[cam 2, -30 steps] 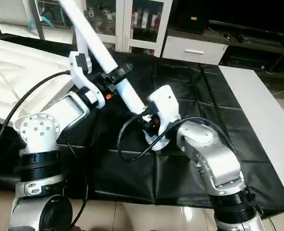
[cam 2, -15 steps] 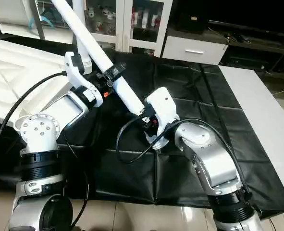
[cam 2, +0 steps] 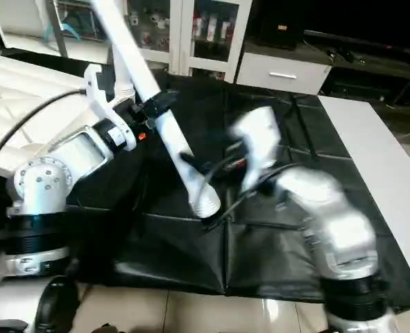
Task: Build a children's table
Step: Pick table leg
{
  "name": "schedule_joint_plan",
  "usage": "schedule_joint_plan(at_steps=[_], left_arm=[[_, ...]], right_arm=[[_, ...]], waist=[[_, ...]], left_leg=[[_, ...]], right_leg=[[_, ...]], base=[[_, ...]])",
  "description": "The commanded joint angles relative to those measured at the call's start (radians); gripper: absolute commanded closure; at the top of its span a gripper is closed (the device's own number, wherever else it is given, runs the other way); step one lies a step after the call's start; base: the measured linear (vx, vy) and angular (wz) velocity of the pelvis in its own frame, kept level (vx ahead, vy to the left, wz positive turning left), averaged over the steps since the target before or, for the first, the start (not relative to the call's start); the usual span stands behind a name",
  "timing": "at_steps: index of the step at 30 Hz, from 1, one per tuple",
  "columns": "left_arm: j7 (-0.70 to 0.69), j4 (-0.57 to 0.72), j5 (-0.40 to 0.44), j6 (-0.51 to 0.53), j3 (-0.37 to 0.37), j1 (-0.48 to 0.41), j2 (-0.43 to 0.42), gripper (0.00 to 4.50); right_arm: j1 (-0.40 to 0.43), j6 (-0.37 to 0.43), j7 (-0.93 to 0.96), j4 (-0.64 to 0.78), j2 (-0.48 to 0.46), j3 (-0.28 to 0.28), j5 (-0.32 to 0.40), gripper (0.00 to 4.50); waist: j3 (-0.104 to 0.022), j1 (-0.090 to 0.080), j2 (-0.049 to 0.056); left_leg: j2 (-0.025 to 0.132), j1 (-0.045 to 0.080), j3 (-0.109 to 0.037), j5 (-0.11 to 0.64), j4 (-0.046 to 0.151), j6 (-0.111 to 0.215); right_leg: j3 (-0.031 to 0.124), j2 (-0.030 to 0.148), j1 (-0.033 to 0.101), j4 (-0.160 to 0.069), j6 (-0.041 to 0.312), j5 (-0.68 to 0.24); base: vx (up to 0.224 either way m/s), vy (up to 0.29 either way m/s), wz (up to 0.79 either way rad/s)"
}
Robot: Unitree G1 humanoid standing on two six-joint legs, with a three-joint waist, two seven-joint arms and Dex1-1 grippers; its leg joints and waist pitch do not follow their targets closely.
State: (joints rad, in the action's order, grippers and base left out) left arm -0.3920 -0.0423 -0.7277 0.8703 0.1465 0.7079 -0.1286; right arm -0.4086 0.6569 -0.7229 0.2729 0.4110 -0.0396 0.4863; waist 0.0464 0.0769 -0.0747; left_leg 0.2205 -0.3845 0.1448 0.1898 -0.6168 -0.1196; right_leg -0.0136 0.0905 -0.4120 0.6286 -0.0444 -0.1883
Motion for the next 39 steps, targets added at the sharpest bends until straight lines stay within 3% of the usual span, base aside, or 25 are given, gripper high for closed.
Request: schedule_joint_plan(at_steps=[1,3,8,12,20,28,39], left_arm=[[-0.113,0.046,-0.001,0.023,-0.076,0.016,-0.028,2.75],[-0.172,0.049,-0.011,0.028,-0.104,0.040,-0.055,2.75],[-0.324,0.038,-0.022,0.020,-0.161,0.106,-0.101,2.75],[-0.392,0.030,-0.011,-0.001,-0.191,0.135,-0.122,2.75],[-0.494,0.051,-0.018,-0.004,-0.229,0.141,-0.148,2.75],[-0.519,0.036,-0.021,-0.013,-0.226,0.156,-0.142,2.75],[-0.557,0.035,-0.015,-0.016,-0.244,0.158,-0.143,2.75]], right_arm=[[-0.033,0.083,-0.058,-0.027,0.052,-0.050,0.071,0.79],[-0.051,0.153,-0.101,-0.045,0.085,-0.048,0.122,0.79],[-0.052,0.239,-0.248,-0.060,0.142,0.010,0.203,0.79],[-0.035,0.214,-0.319,-0.065,0.191,0.093,0.162,0.79],[-0.049,0.175,-0.330,-0.092,0.186,0.153,0.114,0.79],[-0.042,0.141,-0.366,-0.104,0.194,0.200,0.095,0.79],[-0.028,0.120,-0.379,-0.104,0.190,0.235,0.079,1.71]], waist=[[-0.063,0.000,0.020],[-0.063,0.002,0.020],[-0.064,0.006,0.015],[-0.064,0.013,0.012],[-0.064,0.014,0.013],[-0.066,0.015,0.012],[-0.067,0.016,0.014]], left_leg=[[-0.017,0.020,0.027,0.131,0.081,-0.013],[-0.015,0.018,0.028,0.116,0.079,-0.011],[-0.017,0.014,0.030,0.097,0.077,-0.004],[-0.014,0.015,0.032,0.086,0.076,-0.005],[-0.013,0.016,0.031,0.113,0.078,-0.020],[-0.013,0.013,0.031,0.099,0.077,-0.011],[-0.013,0.015,0.031,0.098,0.076,-0.007]], right_leg=[[0.006,0.002,0.056,-0.059,0.200,-0.037],[0.007,0.004,0.057,-0.057,0.209,-0.016],[0.006,0.006,0.061,-0.056,0.231,-0.009],[0.007,0.008,0.061,-0.055,0.239,-0.009],[0.006,0.010,0.058,-0.056,0.238,-0.049],[0.005,0.009,0.060,-0.053,0.245,-0.026],[0.005,0.009,0.061,-0.051,0.253,-0.012]], base=[[0.000,0.000,0.00],[0.000,0.000,0.00],[0.000,0.000,0.00],[0.000,0.000,0.00],[0.000,0.000,0.00],[0.000,0.000,0.00],[0.000,0.000,0.00]])
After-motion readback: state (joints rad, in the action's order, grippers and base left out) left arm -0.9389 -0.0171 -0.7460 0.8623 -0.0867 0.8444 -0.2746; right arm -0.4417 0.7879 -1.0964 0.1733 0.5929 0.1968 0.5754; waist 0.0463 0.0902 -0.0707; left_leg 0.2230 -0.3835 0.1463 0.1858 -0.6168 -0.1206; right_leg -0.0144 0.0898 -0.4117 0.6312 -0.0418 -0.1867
